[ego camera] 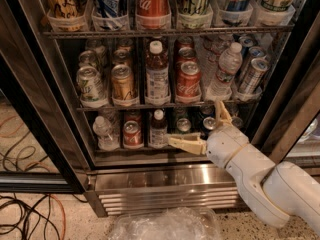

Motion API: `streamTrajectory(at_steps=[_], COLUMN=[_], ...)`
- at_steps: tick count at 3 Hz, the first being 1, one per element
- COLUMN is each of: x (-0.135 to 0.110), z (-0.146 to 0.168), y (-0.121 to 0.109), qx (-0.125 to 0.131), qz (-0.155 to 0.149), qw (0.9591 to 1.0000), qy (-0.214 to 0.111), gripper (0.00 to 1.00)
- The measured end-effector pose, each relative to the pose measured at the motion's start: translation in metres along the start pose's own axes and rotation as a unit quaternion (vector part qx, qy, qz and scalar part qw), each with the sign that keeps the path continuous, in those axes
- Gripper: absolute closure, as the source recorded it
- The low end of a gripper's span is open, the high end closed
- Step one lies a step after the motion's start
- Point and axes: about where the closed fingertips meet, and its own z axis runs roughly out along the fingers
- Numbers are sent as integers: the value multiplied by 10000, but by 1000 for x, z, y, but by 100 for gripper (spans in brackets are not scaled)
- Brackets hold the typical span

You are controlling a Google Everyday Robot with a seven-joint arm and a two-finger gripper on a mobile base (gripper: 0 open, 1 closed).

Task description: Pick coke can from middle shelf of fridge

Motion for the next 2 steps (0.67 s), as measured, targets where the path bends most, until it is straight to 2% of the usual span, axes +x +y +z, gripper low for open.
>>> streamTrajectory(at_steps=[1, 2], x=[-4, -4], z=[3, 5], y=[-12, -26], qx=[206, 264], qz=[-36, -1], qw=[9998, 9997], qy=[-32, -14], gripper=[0, 0])
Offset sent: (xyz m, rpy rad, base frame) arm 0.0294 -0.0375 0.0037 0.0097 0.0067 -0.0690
